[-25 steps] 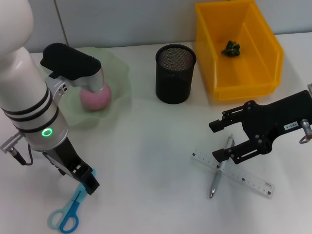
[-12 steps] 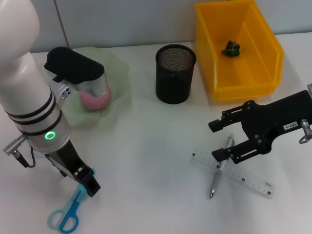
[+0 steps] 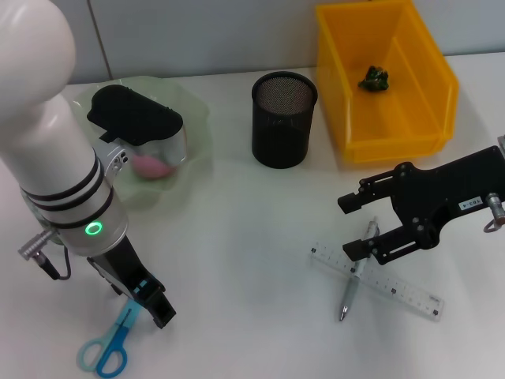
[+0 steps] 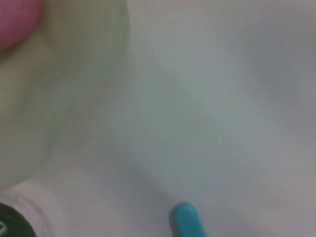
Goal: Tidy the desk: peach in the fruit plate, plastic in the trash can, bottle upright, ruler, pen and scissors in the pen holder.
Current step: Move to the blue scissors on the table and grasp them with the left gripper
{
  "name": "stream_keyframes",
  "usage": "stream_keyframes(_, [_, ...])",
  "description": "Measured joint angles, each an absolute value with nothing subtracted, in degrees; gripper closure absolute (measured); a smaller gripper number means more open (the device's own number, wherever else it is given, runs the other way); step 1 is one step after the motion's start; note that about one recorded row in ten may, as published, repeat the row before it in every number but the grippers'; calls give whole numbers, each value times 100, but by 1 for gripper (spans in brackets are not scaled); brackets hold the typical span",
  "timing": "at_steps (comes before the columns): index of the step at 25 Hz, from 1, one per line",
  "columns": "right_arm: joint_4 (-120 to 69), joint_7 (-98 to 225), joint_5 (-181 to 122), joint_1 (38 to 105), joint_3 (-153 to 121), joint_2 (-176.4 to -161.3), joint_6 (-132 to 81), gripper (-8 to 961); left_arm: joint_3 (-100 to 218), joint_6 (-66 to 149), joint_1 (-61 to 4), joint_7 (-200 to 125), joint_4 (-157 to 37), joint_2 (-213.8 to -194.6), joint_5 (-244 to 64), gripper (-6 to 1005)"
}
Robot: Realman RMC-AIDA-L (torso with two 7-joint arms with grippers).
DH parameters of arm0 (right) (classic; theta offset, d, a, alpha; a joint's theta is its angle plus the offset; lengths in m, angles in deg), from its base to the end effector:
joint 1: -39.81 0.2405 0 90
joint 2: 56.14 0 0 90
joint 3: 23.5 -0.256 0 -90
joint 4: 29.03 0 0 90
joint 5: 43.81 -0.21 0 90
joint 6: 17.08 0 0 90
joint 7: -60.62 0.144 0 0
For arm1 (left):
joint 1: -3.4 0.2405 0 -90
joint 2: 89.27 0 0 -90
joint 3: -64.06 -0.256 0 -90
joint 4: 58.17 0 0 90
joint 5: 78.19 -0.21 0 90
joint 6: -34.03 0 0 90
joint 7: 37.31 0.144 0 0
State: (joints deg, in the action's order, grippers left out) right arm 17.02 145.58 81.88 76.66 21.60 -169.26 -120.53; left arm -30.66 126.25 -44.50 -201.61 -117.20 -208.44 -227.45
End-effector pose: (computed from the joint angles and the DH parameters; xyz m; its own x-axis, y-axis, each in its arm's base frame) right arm 0.2341 0.3381 0.0404 0.9464 -0.2386 -0.2175 -0.2414 -0.9703 0.0140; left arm -0.1685 0.3434 -0.0593 0.5042 0.7186 -0.4790 0.5704 -0.6935 -0.4400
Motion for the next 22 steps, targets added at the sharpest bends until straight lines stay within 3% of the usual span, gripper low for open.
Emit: stream_keyframes(22, [1702, 14544, 8187, 7658, 2165, -16926, -12053, 195, -3097, 12482, -4424, -20133, -11644, -20845, -22780, 140])
